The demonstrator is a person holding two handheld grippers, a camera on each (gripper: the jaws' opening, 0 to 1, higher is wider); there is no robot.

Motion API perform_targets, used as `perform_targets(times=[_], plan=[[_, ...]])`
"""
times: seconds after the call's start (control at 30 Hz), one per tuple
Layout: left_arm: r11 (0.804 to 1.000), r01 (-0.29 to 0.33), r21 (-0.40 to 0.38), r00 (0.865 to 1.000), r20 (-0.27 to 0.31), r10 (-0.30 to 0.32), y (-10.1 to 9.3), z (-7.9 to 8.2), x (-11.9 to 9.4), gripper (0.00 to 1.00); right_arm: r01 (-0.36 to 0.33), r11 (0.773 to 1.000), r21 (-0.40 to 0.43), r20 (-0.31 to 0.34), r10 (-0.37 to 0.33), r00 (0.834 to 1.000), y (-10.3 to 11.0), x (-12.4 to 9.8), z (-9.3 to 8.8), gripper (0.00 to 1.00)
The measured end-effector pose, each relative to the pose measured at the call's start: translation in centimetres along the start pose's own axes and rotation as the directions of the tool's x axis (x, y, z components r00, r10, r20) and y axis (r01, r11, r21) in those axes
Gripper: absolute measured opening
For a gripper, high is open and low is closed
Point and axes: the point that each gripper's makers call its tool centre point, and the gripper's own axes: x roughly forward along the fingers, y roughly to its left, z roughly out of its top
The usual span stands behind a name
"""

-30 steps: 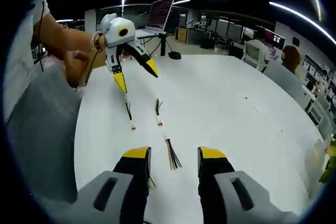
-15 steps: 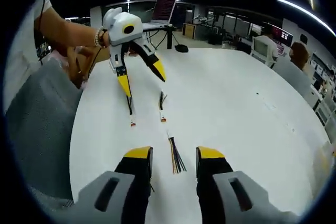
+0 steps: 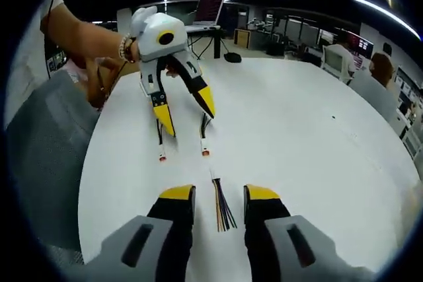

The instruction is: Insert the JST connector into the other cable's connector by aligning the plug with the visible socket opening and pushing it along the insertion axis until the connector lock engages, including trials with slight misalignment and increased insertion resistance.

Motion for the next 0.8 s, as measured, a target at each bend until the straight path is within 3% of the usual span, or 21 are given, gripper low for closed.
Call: perform_targets(times=[0.33, 0.8], plan=[[1.0, 0.007, -0.018, 1.0, 0.006, -0.007, -0.3, -0.5, 1.2, 0.25, -0.017, 1.0, 0.003, 0.037, 0.017, 0.999, 0.4, 1.4, 0.0, 0.22], [0.996, 0.014, -0.083, 0.996, 0.089, -0.007, -0.2, -0.6, 1.5, 0.15, -0.05, 0.997, 0.066, 0.123, 0.042, 0.991, 0.7, 2.9, -0.1, 0.17]])
